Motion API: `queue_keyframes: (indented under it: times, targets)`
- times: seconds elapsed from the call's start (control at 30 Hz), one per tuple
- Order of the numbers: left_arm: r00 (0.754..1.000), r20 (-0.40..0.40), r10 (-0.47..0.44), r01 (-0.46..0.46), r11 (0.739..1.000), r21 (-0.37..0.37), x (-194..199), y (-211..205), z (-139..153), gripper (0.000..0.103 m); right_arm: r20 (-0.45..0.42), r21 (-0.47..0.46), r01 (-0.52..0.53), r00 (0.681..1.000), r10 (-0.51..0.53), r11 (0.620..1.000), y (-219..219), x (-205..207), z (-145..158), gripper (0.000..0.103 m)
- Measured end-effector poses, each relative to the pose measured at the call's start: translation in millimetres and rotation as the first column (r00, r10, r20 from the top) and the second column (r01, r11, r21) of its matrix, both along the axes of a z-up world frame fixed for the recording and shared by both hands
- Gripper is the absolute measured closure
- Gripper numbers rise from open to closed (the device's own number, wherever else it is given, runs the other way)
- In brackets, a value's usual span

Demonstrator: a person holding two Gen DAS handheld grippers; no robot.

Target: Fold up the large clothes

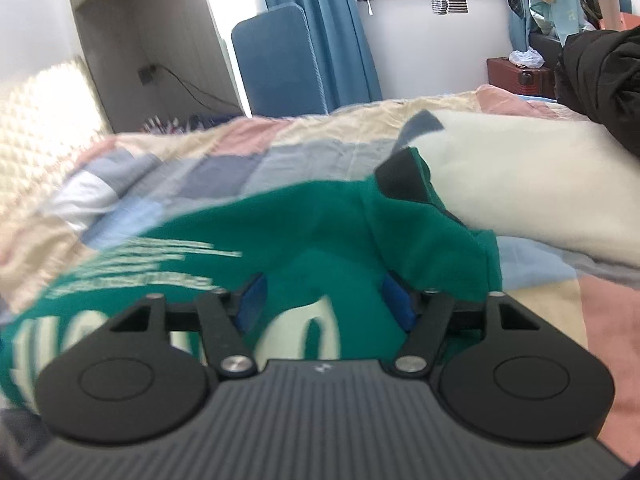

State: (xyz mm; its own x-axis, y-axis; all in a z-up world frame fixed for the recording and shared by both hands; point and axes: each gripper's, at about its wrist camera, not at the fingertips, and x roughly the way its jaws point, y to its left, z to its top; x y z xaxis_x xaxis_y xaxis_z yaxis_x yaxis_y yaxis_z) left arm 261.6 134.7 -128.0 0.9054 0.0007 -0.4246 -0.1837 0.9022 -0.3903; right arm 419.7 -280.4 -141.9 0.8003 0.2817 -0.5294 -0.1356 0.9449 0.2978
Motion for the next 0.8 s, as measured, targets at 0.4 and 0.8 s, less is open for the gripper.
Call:
queue_keyframes:
  times: [0.4,0.8]
  targets:
    - [0.996,-0.073,-0.041,0.018,0.958,-0.285,-23.4,-28.6,-23.4,0.02,-0.188,0.308,0.001,0.98,0.06,0.951,-3.1,-48.7,-16.8,0.026]
    - [0.981,-0.185,-0.056,-0.073,0.778,-0.624,-12.1,-1.5,-71.6,0.013,-0.375,0.615,0.205,0.926,0.053,0.762,-21.3,-21.1,-80.6,0.0]
